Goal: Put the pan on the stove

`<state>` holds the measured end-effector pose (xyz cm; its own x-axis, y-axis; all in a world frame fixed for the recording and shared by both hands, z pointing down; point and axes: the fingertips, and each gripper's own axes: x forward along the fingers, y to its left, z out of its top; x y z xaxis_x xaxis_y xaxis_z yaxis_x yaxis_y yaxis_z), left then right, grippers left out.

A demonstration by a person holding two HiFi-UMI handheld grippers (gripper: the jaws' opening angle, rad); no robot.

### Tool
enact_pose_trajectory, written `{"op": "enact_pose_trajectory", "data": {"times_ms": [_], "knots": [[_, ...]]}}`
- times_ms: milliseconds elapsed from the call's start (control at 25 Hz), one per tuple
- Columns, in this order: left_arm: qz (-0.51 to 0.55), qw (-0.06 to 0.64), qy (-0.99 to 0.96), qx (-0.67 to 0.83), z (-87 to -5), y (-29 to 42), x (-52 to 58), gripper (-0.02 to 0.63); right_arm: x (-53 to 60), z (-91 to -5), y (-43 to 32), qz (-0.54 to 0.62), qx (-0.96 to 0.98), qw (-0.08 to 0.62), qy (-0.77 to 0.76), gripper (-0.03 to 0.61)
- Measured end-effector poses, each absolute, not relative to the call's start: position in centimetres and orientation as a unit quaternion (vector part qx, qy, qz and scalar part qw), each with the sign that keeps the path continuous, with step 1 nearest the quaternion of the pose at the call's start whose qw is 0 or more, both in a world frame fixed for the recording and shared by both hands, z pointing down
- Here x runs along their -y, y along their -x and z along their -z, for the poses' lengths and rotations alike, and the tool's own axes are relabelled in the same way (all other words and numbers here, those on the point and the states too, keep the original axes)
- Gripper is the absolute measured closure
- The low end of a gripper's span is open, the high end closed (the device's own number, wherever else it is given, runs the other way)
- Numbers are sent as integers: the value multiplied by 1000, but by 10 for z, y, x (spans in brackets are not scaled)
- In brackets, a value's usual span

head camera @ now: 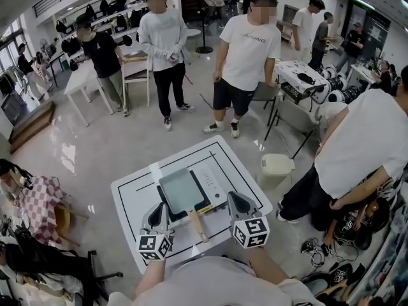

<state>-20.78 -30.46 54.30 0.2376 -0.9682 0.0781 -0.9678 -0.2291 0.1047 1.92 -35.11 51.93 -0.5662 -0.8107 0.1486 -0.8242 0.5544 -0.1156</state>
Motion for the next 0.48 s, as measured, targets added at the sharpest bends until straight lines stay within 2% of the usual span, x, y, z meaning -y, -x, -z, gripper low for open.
{"op": "enact_pose_trajectory", "data": {"times_ms": [480], "knots": [[-3, 64, -792, 608, -549, 204, 306, 603, 353, -520, -18, -83, 882, 37, -463, 571]]}}
